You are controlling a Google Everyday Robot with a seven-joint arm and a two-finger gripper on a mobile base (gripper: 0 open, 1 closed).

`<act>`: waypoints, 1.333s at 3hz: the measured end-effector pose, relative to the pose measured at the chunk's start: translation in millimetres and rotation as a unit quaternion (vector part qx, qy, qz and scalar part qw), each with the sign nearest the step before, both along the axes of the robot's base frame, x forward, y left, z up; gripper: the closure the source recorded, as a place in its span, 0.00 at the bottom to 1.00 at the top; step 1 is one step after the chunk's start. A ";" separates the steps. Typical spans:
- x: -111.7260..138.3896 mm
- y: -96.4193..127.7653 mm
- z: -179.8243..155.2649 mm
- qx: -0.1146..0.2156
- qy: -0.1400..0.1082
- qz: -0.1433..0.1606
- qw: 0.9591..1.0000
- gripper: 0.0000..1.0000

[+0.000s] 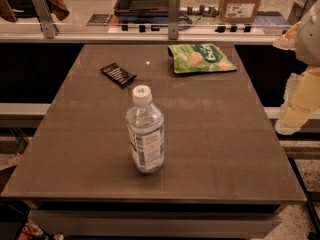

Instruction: Pick rxbar chocolate

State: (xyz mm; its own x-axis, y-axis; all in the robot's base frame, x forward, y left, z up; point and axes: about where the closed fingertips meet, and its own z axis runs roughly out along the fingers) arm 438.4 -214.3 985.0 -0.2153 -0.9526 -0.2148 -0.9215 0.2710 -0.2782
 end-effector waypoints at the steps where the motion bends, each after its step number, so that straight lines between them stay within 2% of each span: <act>1: 0.0 0.0 0.0 0.000 0.000 0.000 1.000 0.00; 2: 1.1 5.9 -0.7 0.017 -0.012 0.000 1.000 0.00; 3: 4.4 22.2 -6.3 0.057 -0.030 -0.005 0.998 0.00; 4: 14.2 43.3 -12.6 0.111 -0.050 -0.013 0.992 0.00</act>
Offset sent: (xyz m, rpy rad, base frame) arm 0.0038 0.0142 -0.0068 0.0913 -0.0461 0.0001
